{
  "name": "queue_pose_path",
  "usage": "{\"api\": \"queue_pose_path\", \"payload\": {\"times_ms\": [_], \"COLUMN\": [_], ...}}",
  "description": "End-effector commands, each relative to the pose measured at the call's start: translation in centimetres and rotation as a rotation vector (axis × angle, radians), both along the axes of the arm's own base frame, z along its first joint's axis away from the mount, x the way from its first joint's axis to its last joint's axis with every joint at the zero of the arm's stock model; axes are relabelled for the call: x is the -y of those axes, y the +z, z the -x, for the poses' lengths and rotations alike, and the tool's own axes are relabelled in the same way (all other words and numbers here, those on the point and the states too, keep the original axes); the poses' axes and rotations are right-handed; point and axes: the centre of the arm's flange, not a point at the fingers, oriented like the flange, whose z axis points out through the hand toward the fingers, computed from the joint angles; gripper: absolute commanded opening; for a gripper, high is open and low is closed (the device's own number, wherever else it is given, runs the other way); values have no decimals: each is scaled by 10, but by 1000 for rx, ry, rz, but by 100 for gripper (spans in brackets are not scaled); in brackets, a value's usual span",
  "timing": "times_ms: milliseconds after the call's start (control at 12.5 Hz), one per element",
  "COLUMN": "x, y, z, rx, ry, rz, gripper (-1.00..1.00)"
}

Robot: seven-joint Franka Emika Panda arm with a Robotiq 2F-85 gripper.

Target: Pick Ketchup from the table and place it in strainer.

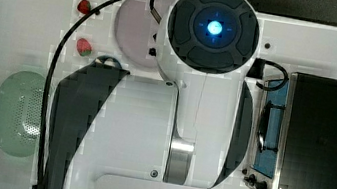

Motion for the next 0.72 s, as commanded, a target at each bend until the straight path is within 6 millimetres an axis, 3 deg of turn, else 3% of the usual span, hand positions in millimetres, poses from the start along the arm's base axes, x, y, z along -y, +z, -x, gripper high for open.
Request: {"api": "queue_pose_path", "payload": {"times_ms": [80, 240, 400, 720], "x": [14, 11, 4, -13], "y": [40, 24, -1, -65], "z": [69, 68, 63, 49], "rx": [-32, -48, -62, -51], "ry": [-54, -48, 3, 270], "rz": [5, 6, 6, 3], "gripper": [58, 99, 100, 100]}}
